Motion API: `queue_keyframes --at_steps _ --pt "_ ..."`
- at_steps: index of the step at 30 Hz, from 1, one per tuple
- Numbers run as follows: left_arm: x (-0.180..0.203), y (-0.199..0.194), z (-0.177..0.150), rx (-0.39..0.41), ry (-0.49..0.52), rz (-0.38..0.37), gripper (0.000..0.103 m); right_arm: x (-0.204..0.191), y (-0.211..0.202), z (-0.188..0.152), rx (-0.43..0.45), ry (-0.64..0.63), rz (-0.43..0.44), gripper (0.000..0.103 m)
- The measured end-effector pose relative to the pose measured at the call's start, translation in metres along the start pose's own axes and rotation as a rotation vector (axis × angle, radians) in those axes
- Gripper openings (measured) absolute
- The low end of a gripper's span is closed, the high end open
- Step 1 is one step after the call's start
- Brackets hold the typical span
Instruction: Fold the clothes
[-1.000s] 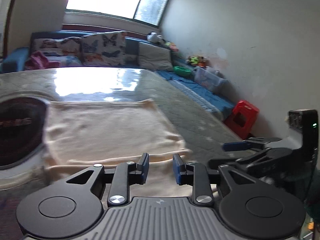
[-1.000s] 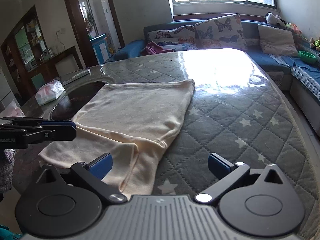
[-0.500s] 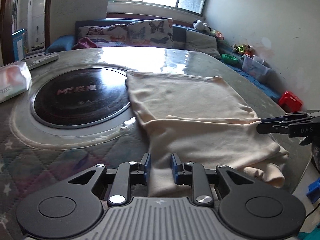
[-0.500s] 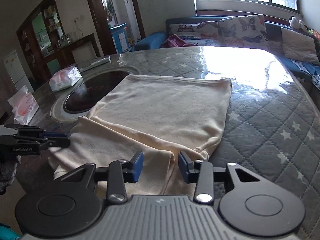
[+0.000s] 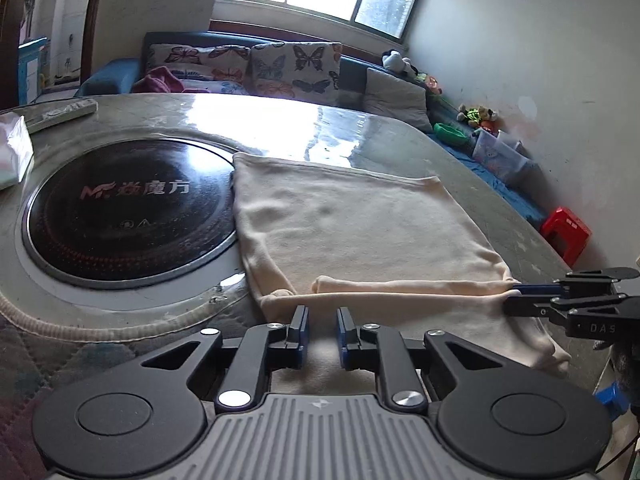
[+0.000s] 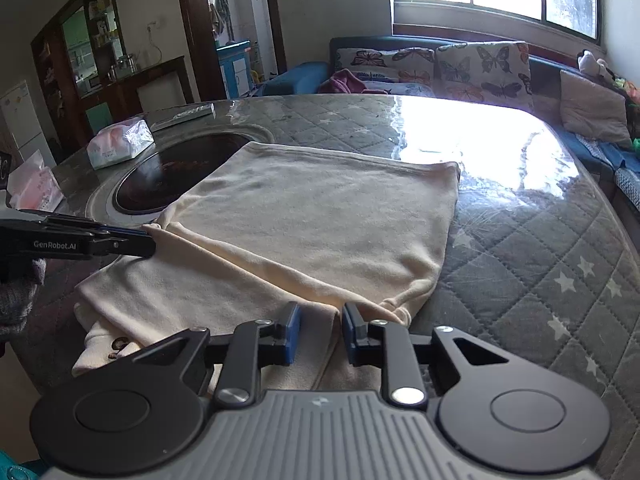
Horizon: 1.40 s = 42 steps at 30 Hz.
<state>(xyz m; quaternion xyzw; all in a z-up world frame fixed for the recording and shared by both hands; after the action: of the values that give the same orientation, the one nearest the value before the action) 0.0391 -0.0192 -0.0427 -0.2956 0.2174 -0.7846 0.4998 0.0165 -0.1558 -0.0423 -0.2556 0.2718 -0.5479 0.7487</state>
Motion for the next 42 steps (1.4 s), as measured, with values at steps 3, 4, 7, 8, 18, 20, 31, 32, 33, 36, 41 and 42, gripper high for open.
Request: queue_keyframes --at_steps 3,4,7,8,18,20,31,32,33,36,41,42 --pt "-0.002 -0.003 0.001 0.002 0.014 0.016 0.017 0.000 0.002 0.000 -0.002 -0.015 -0.003 0.019" --pt "-0.002 -0.002 0.001 0.002 0.016 0.014 0.017 0.000 0.004 -0.001 -0.003 -0.021 -0.007 0.016" --pt "-0.002 -0.002 0.001 0.006 0.022 0.024 0.017 0.000 0.003 0.001 0.007 -0.037 -0.023 0.009" --pt "-0.003 -0.002 0.001 0.008 0.023 0.033 0.017 -0.001 0.000 0.003 0.022 -0.051 -0.031 0.008" --pt "-0.014 -0.009 -0.001 0.030 0.034 0.116 0.017 0.006 -0.001 0.004 0.034 -0.065 -0.062 0.013" --pt "-0.009 -0.015 0.003 0.045 0.050 0.106 0.017 0.002 -0.011 0.007 0.063 -0.097 -0.076 0.020" --pt "0.060 -0.008 -0.018 -0.007 0.192 -0.057 0.019 -0.033 -0.016 -0.016 0.010 -0.218 -0.001 0.045" --pt "0.062 -0.005 -0.022 -0.018 0.205 -0.054 0.019 -0.035 -0.014 -0.021 -0.003 -0.228 -0.003 0.045" --pt "0.064 -0.004 -0.026 -0.020 0.217 -0.052 0.020 -0.035 -0.013 -0.025 -0.006 -0.240 -0.008 0.045" --pt "0.065 -0.007 -0.029 -0.019 0.241 -0.047 0.023 -0.037 -0.019 -0.025 0.017 -0.271 -0.027 0.045" --pt "0.056 -0.017 -0.029 -0.011 0.239 -0.020 0.023 -0.037 -0.034 -0.014 0.094 -0.241 -0.027 0.041" --pt "0.053 -0.020 -0.029 -0.008 0.237 -0.014 0.023 -0.037 -0.035 -0.014 0.094 -0.231 -0.016 0.039"
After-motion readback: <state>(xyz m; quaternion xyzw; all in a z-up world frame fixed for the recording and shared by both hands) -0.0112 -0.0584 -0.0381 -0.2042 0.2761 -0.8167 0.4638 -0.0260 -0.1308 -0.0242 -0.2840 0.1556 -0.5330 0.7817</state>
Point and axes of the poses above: each gripper's, at about its wrist camera, not at the fingertips, and y roughly the way its jaws point, x to its right, z to its top, the point moved 10 cm from there along y, roughly the way its jaws point, and after that the axes turned 2 degrees about z, right-handed, at the moved point
